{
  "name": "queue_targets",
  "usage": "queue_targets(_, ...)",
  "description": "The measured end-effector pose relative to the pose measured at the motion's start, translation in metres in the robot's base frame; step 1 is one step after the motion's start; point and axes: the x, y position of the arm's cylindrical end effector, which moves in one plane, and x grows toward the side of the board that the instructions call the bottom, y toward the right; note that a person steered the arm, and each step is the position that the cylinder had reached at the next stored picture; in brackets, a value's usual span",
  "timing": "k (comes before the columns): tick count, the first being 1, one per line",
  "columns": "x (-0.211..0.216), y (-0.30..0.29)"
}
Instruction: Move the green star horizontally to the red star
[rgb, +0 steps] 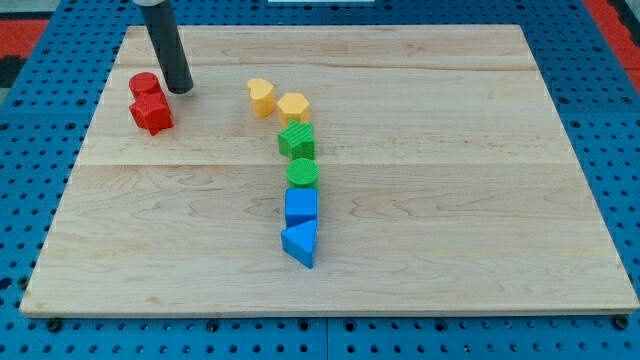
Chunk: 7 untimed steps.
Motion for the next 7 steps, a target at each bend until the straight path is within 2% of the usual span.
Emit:
queue_targets(1, -0.022, -0.014)
queue_targets(2, -0.022, -0.057)
queue_targets(3, -0.011, -0.054)
queue_targets(4, 0.015, -0.026)
queue_targets(6, 0.023, 0.007)
queue_targets(7, 0.027, 0.042)
